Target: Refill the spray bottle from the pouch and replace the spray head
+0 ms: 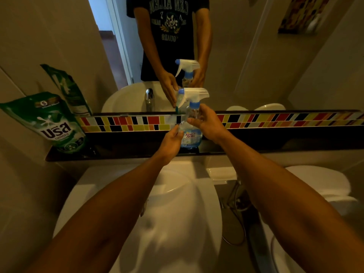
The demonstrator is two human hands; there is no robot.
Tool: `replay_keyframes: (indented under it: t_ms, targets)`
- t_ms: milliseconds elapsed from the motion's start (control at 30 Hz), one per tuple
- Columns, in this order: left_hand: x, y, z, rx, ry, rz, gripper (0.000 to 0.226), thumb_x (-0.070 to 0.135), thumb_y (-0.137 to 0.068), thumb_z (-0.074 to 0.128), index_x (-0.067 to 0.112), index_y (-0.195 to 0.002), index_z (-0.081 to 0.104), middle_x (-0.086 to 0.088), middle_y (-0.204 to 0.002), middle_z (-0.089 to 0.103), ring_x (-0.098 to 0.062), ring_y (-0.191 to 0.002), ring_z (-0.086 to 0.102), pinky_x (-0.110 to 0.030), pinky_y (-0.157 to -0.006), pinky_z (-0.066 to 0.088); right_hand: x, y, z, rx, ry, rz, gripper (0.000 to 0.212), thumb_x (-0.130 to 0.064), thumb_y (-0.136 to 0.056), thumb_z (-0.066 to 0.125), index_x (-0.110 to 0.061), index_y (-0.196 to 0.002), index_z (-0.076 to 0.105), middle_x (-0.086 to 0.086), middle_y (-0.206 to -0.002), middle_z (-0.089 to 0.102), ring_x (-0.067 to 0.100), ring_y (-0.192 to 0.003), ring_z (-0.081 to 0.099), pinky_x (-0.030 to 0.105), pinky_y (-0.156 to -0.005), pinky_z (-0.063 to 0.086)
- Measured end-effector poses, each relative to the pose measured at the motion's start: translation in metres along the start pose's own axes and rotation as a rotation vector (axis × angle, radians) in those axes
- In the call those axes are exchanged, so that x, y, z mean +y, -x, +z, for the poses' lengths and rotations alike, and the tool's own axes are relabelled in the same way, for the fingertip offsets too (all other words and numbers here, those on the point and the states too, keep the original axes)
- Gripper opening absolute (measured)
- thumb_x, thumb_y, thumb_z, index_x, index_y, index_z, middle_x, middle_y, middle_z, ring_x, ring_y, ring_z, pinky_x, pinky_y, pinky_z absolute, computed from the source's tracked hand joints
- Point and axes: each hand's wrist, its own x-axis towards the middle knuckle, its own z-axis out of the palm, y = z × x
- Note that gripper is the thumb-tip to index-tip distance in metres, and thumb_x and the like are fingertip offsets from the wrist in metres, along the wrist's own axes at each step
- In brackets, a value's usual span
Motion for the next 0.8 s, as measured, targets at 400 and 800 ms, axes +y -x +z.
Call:
replay_keyframes:
  t_ms: [400, 800]
  targets:
    - [-0.015, -0.011, 0.010, -0.010, -0.007, 0.029, 0.040, 0.015, -0.106, 0.045, 0.018, -0.145, 0.044, -0.013, -0.143, 0.054, -0.028, -0.131, 0.055, -0.051, -0.109, 0.047, 0.013, -0.006, -0.004, 0.030, -0.007, -0.010, 0.045, -0.014, -0.097, 0.069, -0.014, -0.139, 0.052, -0.003, -0.128, 0.064, 0.007, -0.114, 0.060, 0.016, -0.078, 0.051]
    - [-0.025, -0.015, -0.001, -0.028, -0.029, 0.042, 0.055, 0.022, -0.097, 0.056, 0.018, -0.150, 0.041, -0.008, -0.146, 0.053, -0.026, -0.133, 0.054, -0.052, -0.106, 0.049, 0.007, 0.004, -0.002, 0.035, -0.050, 0.007, 0.070, -0.008, -0.094, 0.072, -0.020, -0.154, 0.038, -0.002, -0.147, 0.054, 0.009, -0.127, 0.052, 0.012, -0.079, 0.049]
